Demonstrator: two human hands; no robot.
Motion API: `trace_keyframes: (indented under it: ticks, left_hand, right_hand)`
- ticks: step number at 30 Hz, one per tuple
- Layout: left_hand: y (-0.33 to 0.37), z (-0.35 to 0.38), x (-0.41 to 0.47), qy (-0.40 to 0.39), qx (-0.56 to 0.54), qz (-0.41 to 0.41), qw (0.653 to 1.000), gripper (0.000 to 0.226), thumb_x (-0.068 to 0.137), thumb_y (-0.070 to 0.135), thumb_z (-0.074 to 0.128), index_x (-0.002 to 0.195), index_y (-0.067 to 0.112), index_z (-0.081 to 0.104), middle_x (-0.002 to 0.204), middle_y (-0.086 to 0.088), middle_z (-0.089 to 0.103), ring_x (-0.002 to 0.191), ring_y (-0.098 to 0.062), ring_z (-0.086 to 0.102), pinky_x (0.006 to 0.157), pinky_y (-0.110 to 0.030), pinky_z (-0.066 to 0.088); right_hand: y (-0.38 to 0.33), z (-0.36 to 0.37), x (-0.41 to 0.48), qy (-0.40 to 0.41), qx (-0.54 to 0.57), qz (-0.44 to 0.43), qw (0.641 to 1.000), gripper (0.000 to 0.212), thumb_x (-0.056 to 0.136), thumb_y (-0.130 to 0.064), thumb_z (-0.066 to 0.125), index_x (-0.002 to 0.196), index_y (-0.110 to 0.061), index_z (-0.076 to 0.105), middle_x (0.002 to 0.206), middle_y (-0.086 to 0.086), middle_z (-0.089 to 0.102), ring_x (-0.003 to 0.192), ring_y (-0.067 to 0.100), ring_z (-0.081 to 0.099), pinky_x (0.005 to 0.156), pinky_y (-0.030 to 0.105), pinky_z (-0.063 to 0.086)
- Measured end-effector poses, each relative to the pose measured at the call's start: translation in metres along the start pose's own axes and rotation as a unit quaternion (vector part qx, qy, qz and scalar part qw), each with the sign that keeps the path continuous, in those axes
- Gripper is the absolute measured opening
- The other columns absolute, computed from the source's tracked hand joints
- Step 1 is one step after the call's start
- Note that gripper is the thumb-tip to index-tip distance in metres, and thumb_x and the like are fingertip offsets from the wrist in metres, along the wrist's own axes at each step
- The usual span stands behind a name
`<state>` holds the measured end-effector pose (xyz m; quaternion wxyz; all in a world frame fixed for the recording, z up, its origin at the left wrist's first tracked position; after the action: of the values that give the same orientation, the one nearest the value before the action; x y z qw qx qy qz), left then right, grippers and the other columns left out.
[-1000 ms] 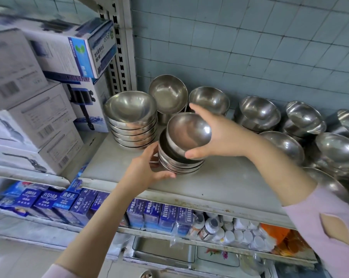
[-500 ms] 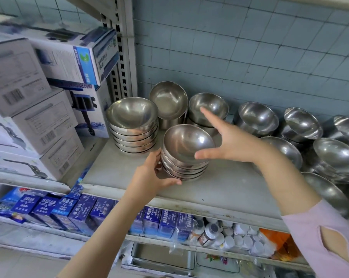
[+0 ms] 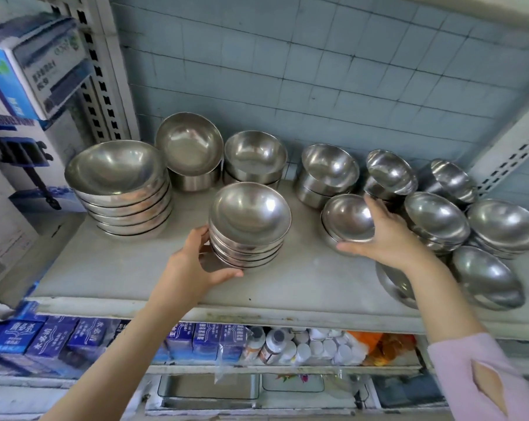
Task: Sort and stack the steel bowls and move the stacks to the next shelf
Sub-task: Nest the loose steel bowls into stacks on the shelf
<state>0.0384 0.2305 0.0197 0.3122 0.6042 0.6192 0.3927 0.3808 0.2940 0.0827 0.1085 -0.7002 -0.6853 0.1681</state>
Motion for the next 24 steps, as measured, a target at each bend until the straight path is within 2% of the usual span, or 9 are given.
trace_keyframes:
  ticks: [2, 4, 8, 15, 17, 22, 24]
  left_hand:
    - [0.000, -0.001, -0.001, 0.003, 0.009, 0.006, 1.000, 0.097, 0.052, 0.042, 0.088, 0.135, 0.020, 0.044, 0.107, 0.015, 0.060, 0.101, -0.005, 0.058, 0.089, -0.018, 0.040]
    - [0.001, -0.001, -0.001, 0.005, 0.017, 0.011, 1.000, 0.097, 0.053, 0.041, 0.089, 0.135, 0.019, 0.044, 0.109, 0.014, 0.060, 0.101, -0.005, 0.057, 0.088, -0.018, 0.040]
    - [-0.001, -0.001, 0.000, 0.003, 0.022, 0.013, 1.000, 0.101, 0.048, 0.050, 0.084, 0.135, 0.019, 0.044, 0.110, 0.012, 0.061, 0.103, -0.008, 0.059, 0.090, -0.020, 0.042]
    - [0.001, 0.001, 0.001, -0.002, 0.016, 0.017, 1.000, 0.099, 0.049, 0.050, 0.084, 0.134, 0.020, 0.044, 0.112, 0.010, 0.062, 0.105, -0.007, 0.058, 0.088, -0.017, 0.041]
    - [-0.002, 0.001, 0.002, 0.002, 0.013, 0.012, 1.000, 0.100, 0.049, 0.050, 0.086, 0.135, 0.019, 0.044, 0.113, 0.008, 0.063, 0.105, -0.008, 0.058, 0.088, -0.017, 0.041]
    - [-0.004, 0.000, 0.003, 0.007, 0.029, 0.008, 1.000, 0.100, 0.053, 0.051, 0.088, 0.136, 0.023, 0.041, 0.115, 0.010, 0.062, 0.105, -0.005, 0.057, 0.088, -0.017, 0.041]
    - [-0.005, 0.000, 0.003, 0.011, 0.030, 0.005, 0.999, 0.099, 0.053, 0.050, 0.088, 0.136, 0.023, 0.042, 0.115, 0.010, 0.063, 0.104, -0.004, 0.056, 0.087, -0.016, 0.040]
  right_hand:
    - [-0.002, -0.002, 0.002, 0.011, -0.004, -0.010, 1.000, 0.126, 0.062, -0.061, 0.084, 0.158, -0.029, 0.009, 0.165, 0.000, 0.016, 0.149, 0.029, 0.018, 0.117, 0.044, 0.026]
    - [-0.002, -0.006, 0.001, 0.020, 0.037, -0.005, 0.999, 0.126, 0.057, -0.061, 0.085, 0.157, -0.029, 0.015, 0.163, -0.001, 0.020, 0.149, 0.024, 0.022, 0.118, 0.043, 0.027]
    - [-0.004, -0.021, -0.013, 0.044, 0.134, -0.003, 0.990, 0.122, 0.052, -0.062, 0.086, 0.154, -0.033, 0.024, 0.159, -0.009, 0.030, 0.144, 0.016, 0.032, 0.114, 0.039, 0.033]
    - [-0.095, -0.042, -0.042, 0.059, 0.268, -0.115, 0.955, 0.114, 0.043, -0.069, 0.082, 0.145, -0.046, 0.036, 0.148, -0.022, 0.039, 0.135, -0.002, 0.037, 0.105, 0.022, 0.032]
    - [-0.127, -0.033, -0.045, 0.039, 0.279, -0.147, 0.948, 0.112, 0.045, -0.067, 0.083, 0.145, -0.046, 0.037, 0.147, -0.023, 0.039, 0.135, -0.003, 0.037, 0.103, 0.019, 0.031]
    - [-0.171, 0.000, -0.044, 0.008, 0.244, -0.179, 0.953, 0.106, 0.053, -0.058, 0.088, 0.144, -0.047, 0.034, 0.149, -0.019, 0.035, 0.140, 0.005, 0.029, 0.114, 0.031, 0.030]
    - [-0.174, 0.010, -0.041, 0.010, 0.230, -0.175, 0.957, 0.106, 0.055, -0.057, 0.088, 0.145, -0.046, 0.034, 0.144, -0.022, 0.032, 0.141, 0.005, 0.025, 0.112, 0.029, 0.028]
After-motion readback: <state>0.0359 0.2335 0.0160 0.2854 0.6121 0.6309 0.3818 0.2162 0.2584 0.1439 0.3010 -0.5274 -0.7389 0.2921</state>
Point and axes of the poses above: each hand's wrist, its own x-axis towards the middle knuckle, its own z-axis out of the palm, y = z × x, the point moved 8 cm from there along x, towards the middle knuckle
